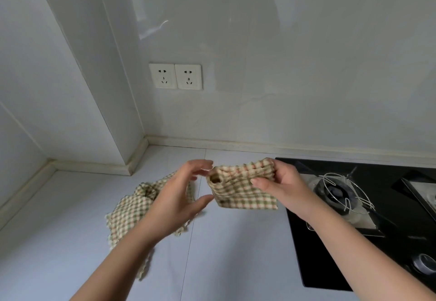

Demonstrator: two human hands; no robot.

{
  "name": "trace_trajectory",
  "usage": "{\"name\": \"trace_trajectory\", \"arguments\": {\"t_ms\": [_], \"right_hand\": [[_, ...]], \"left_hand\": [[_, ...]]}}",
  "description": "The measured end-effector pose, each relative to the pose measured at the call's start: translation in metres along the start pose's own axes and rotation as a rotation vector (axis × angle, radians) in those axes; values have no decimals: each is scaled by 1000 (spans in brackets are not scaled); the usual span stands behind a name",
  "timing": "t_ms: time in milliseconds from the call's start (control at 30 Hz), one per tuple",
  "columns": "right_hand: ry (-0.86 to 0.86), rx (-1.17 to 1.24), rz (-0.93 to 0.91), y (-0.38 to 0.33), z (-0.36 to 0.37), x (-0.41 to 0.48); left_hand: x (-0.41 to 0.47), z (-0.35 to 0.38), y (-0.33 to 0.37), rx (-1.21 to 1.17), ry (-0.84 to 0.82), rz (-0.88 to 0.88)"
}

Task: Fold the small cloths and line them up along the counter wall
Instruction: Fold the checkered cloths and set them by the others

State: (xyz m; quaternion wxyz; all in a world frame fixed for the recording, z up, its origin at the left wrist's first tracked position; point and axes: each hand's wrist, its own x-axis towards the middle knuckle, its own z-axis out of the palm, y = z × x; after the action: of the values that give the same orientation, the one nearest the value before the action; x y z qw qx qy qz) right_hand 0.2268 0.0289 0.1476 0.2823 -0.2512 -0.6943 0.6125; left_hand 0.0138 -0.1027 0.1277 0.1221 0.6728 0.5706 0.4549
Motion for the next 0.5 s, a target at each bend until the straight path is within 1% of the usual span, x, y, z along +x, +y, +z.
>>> {"name": "trace_trajectory", "arguments": {"t_ms": [67,200,333,400,500], "right_hand": [[-30,-80,-33,-7,-2,1],[-59,-152,-71,-15,-2,-1],[-74,-215,-98,-17,1,-2],[-98,-265,-147,-19,4,-2],[-117,-403,-234,-23,12,1]], "left_hand": [[6,-10,4,109,-45,77],[10,-19,9,147,-147,176],[14,-19,11,216,-236,208],[20,-17,12,246,-345,200],[34,-12,19,209,-590,116]]}}
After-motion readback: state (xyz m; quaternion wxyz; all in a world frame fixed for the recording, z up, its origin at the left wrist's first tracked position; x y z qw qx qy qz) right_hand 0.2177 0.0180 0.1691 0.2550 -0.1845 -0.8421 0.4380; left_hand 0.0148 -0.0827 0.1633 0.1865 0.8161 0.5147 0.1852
